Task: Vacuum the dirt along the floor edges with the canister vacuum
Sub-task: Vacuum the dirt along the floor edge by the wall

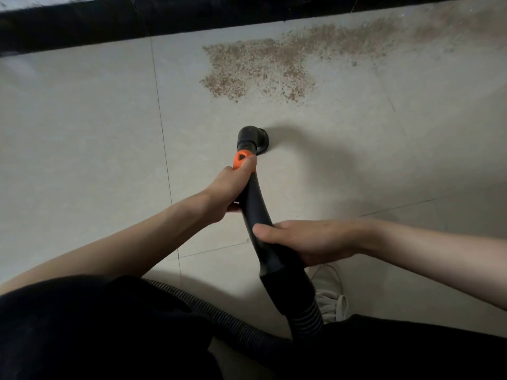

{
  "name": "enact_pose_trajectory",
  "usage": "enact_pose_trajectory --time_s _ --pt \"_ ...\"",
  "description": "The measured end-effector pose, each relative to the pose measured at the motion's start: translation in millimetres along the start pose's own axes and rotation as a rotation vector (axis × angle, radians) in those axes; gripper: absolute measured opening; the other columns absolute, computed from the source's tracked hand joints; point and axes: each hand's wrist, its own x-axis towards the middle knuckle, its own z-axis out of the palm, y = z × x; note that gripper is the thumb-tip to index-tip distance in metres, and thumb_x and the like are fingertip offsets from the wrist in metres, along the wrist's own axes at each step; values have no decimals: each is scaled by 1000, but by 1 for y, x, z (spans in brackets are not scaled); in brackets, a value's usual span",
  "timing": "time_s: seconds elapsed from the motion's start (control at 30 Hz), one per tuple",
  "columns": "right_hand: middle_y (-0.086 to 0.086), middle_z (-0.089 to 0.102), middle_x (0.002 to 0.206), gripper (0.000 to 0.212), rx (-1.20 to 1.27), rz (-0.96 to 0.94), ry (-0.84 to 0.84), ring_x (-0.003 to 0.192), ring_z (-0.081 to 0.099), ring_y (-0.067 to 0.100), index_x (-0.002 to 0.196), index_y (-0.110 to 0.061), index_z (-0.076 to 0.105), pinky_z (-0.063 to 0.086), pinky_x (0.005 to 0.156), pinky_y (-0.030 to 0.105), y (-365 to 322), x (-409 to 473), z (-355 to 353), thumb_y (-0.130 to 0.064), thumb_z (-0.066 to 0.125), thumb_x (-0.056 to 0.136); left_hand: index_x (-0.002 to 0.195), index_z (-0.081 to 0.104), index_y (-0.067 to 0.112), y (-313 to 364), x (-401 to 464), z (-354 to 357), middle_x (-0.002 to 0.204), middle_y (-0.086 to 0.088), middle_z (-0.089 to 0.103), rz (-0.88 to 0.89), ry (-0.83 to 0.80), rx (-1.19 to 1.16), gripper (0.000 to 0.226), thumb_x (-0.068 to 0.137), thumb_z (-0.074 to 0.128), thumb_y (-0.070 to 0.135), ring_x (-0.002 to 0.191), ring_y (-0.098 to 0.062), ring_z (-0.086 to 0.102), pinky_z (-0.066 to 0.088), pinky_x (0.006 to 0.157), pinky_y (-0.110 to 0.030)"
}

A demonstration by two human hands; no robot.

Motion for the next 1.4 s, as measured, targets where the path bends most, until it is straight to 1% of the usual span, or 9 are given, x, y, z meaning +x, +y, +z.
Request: enact_pose_trajectory --time_s 0.13,0.27,0.43,0.6,0.73,0.83,1.0,1.2,1.4 --pt "5 66 81 52 -22 -50 89 74 65 12 90 -5 57 54 72 20 -13 -5 -22 -46 29 104 112 51 8 21 16 4 89 -1 56 44 -2 -86 43 94 46 47 81 -15 58 52 67 -30" --pt "5 67 81 54 -59 -81 189 73 67 12 92 -7 57 56 74 23 -14 -1 -28 -51 30 103 111 51 7 28 28 6 86 -1 55 52 -7 -141 43 94 48 47 77 -15 58 51 62 -28" --pt "12 67 86 42 -148 -210 561 80 66 26 87 -14 54 54 92 47 1 12 -22 -51 38 101 110 50 7 29 34 12 90 -2 57 95 -37 -149 45 95 47 50 80 -15 59 53 65 -27" --pt "16 69 85 44 -197 -301 754 84 67 35 84 -12 55 55 84 48 11 18 -30 -51 40 97 112 50 7 37 40 23 96 -5 58 114 -77 -143 44 97 47 47 85 -17 60 55 73 -29" --pt "-2 63 74 44 -375 -279 782 68 59 13 75 -18 51 41 58 23 1 31 -45 -55 40 96 115 50 2 41 51 13 90 -5 56 107 49 -174 44 98 45 43 79 -17 58 53 65 -28" --pt "-4 62 71 48 -461 -280 714 64 57 9 72 -20 50 37 55 23 -20 48 -51 -61 38 93 108 50 2 39 62 -5 89 -8 57 67 231 -282 40 98 42 40 82 -24 62 56 73 -35" --pt "-3 57 66 53 -600 -310 656 58 53 10 68 -18 48 33 48 22 -59 71 -56 -63 39 95 90 45 5 44 75 -35 66 -7 54 72 400 -457 35 99 42 38 35 -11 57 48 44 -21" --pt "0 58 67 53 -717 -321 669 62 55 15 69 -16 48 38 53 26 -82 76 -79 -60 40 96 108 45 4 59 92 -40 72 -6 52 69 360 -529 35 98 43 37 50 -17 57 48 52 -27" --pt "8 67 81 59 -909 -292 680 78 63 26 79 -12 56 53 75 36 -108 82 -101 -64 35 95 110 44 8 73 109 -48 74 -7 54 34 365 -551 36 98 41 42 48 -17 59 48 46 -24"
